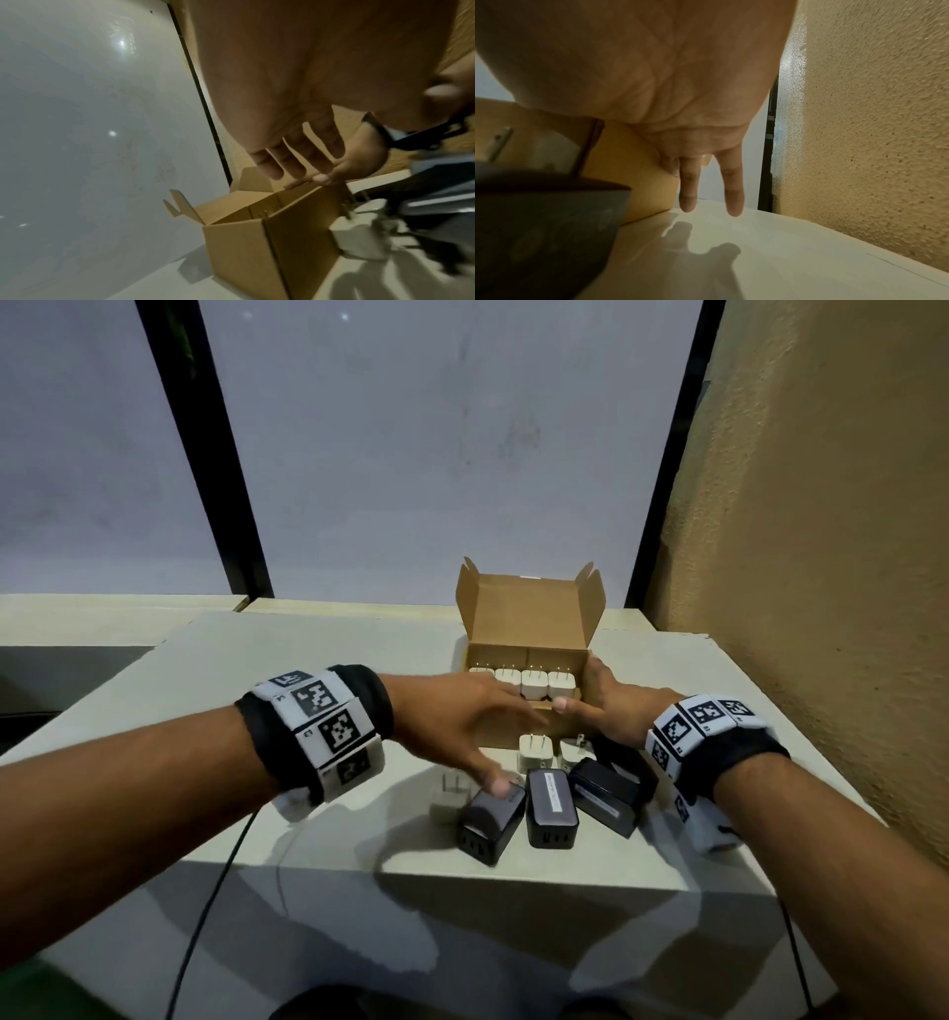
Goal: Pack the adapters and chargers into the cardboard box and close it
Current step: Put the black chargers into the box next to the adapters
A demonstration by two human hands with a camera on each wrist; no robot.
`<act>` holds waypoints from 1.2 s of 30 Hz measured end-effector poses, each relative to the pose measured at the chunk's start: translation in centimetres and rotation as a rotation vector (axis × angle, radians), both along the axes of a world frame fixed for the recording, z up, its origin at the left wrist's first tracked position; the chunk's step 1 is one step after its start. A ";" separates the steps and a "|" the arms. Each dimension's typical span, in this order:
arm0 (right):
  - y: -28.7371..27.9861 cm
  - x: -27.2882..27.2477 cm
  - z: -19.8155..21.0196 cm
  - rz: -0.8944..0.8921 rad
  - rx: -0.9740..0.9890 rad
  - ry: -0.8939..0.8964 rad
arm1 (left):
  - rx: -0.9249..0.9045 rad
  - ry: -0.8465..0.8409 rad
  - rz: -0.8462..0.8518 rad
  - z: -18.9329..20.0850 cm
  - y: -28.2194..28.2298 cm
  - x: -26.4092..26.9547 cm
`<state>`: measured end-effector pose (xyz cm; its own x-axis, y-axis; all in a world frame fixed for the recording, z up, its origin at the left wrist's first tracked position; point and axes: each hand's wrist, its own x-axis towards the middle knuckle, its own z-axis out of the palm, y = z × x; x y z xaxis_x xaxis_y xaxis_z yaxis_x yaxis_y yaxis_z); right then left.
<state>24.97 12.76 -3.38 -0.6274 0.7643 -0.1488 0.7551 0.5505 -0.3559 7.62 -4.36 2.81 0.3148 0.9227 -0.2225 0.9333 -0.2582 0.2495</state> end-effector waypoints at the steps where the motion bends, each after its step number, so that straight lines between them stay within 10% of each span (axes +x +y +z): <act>1: 0.0 0.1 0.0 -0.002 0.007 0.009 | -0.045 0.049 -0.010 -0.3 -0.9 0.5; 5: -0.8 0.2 0.3 0.014 0.020 0.046 | -0.072 0.247 -0.035 -2.3 -2.8 1.7; 36: -0.4 0.1 0.1 -0.030 0.019 0.013 | 0.361 -0.339 0.116 -2.8 0.5 -1.3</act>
<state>25.10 12.33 -3.27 -0.6057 0.7856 -0.1263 0.7670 0.5342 -0.3554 6.36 -3.86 -0.03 0.2047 0.9552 0.2140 0.8428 -0.2831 0.4577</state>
